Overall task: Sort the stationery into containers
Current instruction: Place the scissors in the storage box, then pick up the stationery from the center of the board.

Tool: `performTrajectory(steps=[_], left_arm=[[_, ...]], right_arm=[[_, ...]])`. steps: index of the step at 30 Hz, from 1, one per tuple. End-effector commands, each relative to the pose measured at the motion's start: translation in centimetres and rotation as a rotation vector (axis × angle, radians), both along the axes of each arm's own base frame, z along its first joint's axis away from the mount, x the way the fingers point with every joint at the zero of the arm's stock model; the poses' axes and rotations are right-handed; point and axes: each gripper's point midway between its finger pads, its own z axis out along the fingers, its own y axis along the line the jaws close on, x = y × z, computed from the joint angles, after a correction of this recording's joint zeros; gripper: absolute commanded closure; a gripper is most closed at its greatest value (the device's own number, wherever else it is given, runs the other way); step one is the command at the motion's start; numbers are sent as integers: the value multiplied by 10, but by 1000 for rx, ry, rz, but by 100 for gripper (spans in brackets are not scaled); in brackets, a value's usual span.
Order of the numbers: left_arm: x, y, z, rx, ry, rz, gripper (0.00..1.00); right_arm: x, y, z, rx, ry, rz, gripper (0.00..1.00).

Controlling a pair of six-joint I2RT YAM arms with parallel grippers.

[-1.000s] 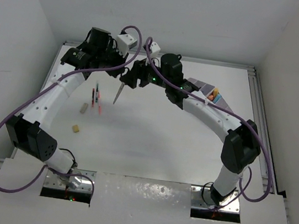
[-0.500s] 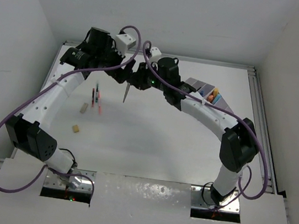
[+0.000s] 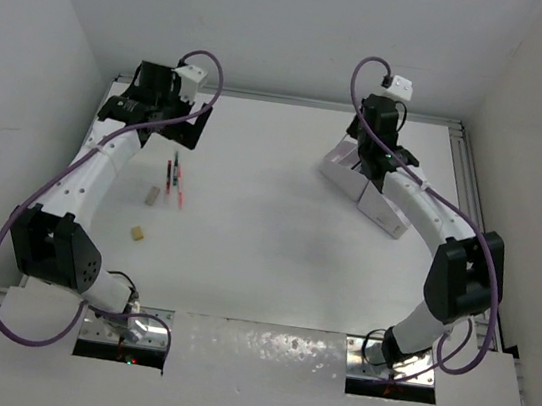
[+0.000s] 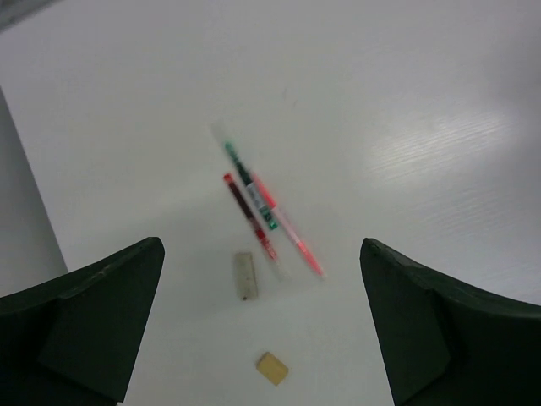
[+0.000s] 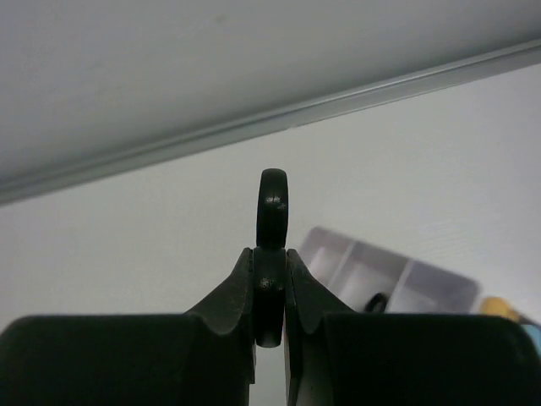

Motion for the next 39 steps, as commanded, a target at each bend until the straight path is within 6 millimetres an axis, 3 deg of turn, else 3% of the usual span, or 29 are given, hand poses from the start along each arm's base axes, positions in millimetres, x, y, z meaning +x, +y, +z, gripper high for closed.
performTrajectory(steps=[1, 4, 7, 17, 20, 21, 22, 23, 27, 29, 30, 31, 32, 34, 37, 39], left_arm=[[-4, 40, -27, 68, 21, 157, 0], [-10, 49, -41, 79, 50, 177, 0], [-11, 57, -45, 95, 55, 195, 0], [-12, 70, -46, 105, 60, 230, 0], [-11, 73, -44, 103, 53, 240, 0], [-11, 74, -44, 104, 53, 241, 0], [-11, 74, -46, 104, 56, 242, 0], [-11, 76, -49, 103, 62, 246, 0], [-15, 88, -70, 134, 118, 266, 0], [-17, 94, -83, 144, 160, 278, 0], [-16, 94, -86, 148, 171, 270, 6], [-18, 90, -91, 135, 197, 250, 25], [-18, 102, -99, 125, 226, 271, 34], [-22, 99, -109, 99, 283, 244, 60], [-29, 96, -132, 85, 391, 208, 71], [-34, 94, -150, 83, 457, 197, 72]], right_arm=[[2, -58, 22, -49, -92, -256, 100], [13, -73, 7, -39, -79, -296, 100], [21, -73, -12, -4, -48, -293, 100], [15, -84, -52, -6, 5, -386, 100], [17, -77, -63, -9, 24, -341, 99], [19, -74, -66, -19, 34, -321, 90], [21, -71, -64, -21, 38, -299, 62], [19, -71, -69, -35, 63, -295, 47], [12, -74, -55, -37, 51, -314, 25], [10, -76, -39, -44, 10, -308, 23], [8, -78, -21, -40, -29, -303, 22], [7, -70, -11, -37, -48, -257, 23], [7, -65, 1, -57, -79, -218, 24], [0, -44, 31, -50, -141, -114, 32], [-16, -9, 57, -89, -192, 51, 50], [-33, 20, 49, -138, -177, 182, 61]])
